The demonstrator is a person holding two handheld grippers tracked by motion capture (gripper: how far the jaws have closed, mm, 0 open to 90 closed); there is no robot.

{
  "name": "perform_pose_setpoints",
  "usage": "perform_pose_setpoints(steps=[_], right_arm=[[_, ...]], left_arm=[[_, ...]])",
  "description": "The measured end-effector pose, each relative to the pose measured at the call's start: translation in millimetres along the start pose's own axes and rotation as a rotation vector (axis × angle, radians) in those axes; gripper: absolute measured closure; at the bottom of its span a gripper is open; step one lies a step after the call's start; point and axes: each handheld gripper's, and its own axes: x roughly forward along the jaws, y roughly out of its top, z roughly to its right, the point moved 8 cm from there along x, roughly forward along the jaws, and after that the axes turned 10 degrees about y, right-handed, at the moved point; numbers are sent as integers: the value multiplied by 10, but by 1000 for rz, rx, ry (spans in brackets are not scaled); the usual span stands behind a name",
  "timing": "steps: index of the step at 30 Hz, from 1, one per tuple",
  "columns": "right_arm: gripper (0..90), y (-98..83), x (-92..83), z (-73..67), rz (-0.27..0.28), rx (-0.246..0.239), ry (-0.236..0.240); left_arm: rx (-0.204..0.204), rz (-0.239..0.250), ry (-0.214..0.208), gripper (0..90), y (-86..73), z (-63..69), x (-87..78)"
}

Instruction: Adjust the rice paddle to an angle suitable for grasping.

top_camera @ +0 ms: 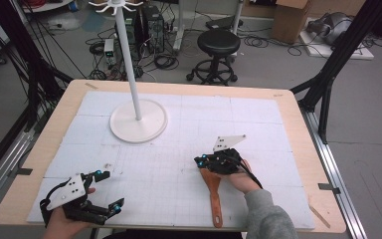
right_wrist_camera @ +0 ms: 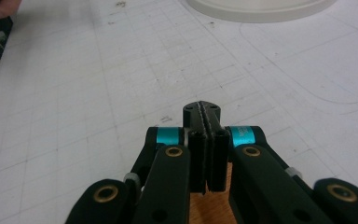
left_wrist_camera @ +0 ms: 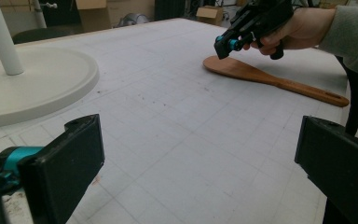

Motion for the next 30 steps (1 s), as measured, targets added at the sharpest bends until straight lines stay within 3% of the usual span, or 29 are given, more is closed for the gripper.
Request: perform_pose_setpoints(steps=[7, 13, 22, 30], right_arm=[[893, 41, 83, 67, -28, -3, -2], [894, 23, 226, 107, -109, -2, 4], [895, -41, 296, 145, -207, -21, -21], [895, -63, 254, 144, -221, -2, -39]], left_arm=[[-6, -1, 25, 18, -20, -19, -77], [-12, 2, 52, 18, -40, -44, -176], [-12, -3, 64, 18, -57, -50, -221], [-9, -4, 57, 18, -55, -40, -202]])
